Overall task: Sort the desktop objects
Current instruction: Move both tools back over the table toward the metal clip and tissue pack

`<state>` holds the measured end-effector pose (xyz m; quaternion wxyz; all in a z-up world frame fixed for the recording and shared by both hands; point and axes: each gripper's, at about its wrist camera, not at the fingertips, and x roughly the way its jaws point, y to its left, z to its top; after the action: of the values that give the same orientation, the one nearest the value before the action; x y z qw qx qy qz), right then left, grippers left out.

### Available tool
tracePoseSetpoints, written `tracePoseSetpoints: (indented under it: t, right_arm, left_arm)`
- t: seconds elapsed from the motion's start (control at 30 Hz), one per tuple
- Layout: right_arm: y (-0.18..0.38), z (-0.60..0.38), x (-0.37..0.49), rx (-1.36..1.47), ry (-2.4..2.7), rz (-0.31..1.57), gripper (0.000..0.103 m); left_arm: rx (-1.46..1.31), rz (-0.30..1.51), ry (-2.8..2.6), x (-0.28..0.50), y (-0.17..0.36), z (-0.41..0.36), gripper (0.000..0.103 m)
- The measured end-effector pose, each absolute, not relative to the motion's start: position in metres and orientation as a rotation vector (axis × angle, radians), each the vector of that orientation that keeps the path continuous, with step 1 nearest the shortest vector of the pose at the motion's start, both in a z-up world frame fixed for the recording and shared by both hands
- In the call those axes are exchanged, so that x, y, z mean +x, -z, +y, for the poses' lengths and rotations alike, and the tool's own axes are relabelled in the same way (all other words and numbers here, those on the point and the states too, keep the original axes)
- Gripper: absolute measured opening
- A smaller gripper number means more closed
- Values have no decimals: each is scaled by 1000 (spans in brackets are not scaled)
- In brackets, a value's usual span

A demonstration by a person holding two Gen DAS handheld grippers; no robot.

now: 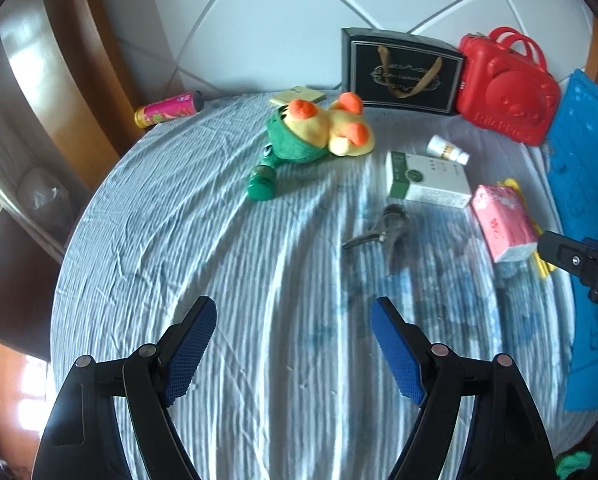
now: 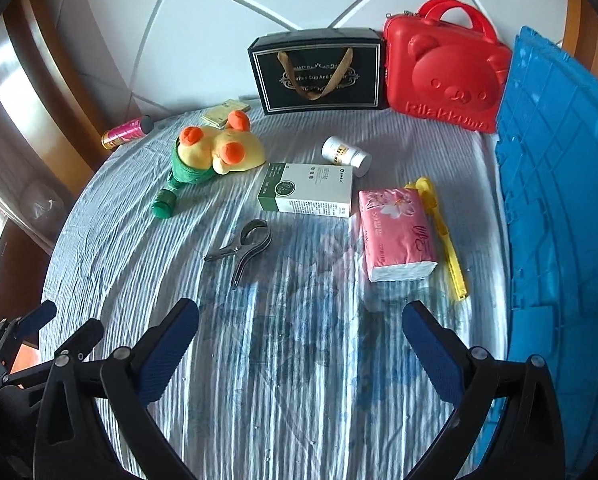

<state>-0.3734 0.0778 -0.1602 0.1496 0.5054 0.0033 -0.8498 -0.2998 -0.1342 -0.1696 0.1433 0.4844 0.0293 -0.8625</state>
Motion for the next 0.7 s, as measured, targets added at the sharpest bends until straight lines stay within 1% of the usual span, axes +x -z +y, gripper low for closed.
tracePoseSetpoints:
  t: [0.13, 0.27, 0.37, 0.5, 0.6, 0.7]
  right_arm:
    - [194, 62, -399, 1501, 2371, 25, 103]
    - [224, 53, -417, 1583, 2318, -24, 103]
    - [238, 48, -428, 1617, 2325, -42, 103]
    - [246, 59, -433, 1633, 2373, -137, 103]
    - [252, 78, -435, 1682, 2433, -133, 103]
    - [259, 105, -438, 1732, 2485, -170, 103]
  left_arm:
    - [1428, 102, 2416, -312, 193, -157, 80]
    - [1450, 121, 2387, -325, 211, -174, 80]
    - [1491, 100, 2403, -343, 224, -174, 80]
    - [1554, 34, 2466, -372, 236, -157, 80]
    - [1605, -9, 2519, -395, 244, -137, 80]
    - [1659, -64, 2553, -416, 255, -113, 80]
